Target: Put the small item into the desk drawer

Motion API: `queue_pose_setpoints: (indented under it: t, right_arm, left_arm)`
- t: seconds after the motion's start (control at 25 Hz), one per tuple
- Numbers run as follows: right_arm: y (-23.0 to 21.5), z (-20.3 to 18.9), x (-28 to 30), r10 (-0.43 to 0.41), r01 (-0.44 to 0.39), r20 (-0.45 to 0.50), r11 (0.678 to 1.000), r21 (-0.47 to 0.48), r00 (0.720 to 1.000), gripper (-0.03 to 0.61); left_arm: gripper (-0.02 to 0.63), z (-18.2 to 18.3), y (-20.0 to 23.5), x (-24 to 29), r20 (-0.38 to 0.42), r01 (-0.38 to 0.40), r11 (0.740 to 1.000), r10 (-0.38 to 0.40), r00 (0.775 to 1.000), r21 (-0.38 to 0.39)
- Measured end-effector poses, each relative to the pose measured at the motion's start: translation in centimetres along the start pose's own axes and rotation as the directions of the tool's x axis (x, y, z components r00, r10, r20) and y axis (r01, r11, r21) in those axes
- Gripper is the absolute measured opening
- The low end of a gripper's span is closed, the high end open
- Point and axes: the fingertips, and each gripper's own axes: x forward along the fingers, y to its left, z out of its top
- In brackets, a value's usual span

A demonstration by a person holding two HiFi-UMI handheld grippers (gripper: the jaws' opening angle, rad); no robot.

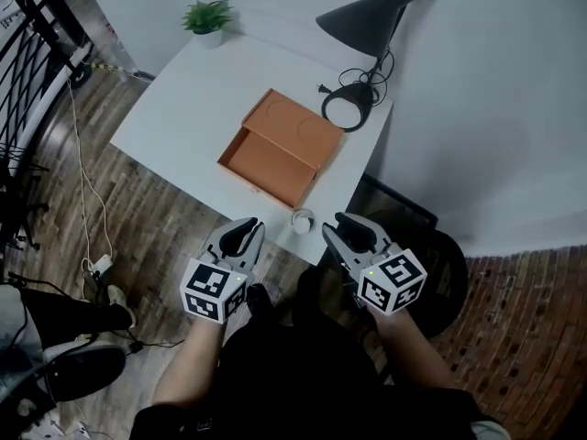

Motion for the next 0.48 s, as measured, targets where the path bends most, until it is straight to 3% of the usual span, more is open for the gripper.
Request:
queue_pose_setpoints:
  t: [0.16,0.48]
  right_arm:
    - [-1.5,-0.8,0.0,0.033,-0.033,-0.033,0.999,0.000,0.999,0.127]
    - [-3.0,-3.8,1.0,0.065,-0.063,-0.099,0.998,0.028,0.993,0.126]
  left_arm:
    - [0.069,-0.7,-0.9,2.2,-0.010,-0.003,1.000,0.003,1.000,-0.005]
    - [0.189,-4.3,-2.0,5.7,-0.056,0.063,0.997,-0.064,0.996,-0.035]
